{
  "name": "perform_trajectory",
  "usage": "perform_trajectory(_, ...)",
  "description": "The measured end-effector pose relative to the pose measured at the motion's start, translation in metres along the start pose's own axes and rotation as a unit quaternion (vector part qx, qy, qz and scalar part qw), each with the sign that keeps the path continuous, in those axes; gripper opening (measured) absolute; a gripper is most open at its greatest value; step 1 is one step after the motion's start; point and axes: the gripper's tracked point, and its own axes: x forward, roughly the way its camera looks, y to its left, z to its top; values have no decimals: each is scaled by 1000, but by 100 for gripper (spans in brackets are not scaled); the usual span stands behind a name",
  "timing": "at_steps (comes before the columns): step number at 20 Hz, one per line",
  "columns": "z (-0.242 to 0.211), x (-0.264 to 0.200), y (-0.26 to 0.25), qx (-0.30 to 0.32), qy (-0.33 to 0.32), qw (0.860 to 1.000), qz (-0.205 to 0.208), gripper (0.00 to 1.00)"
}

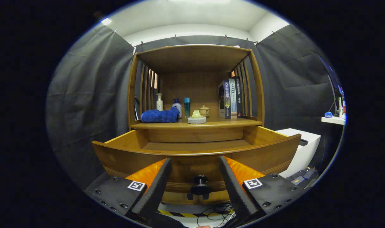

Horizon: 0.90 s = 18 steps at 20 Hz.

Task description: Pull open the drawer, take out the items inside it, and place them on the countertop above the cabinet.

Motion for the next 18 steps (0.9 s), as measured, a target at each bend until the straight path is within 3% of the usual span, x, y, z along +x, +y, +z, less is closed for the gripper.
perform_trajectory(5, -23, 11, -9, 27, 32, 999, 1, 98)
perform_trajectory(18, -13, 44, -12, 9, 46, 999, -7, 98)
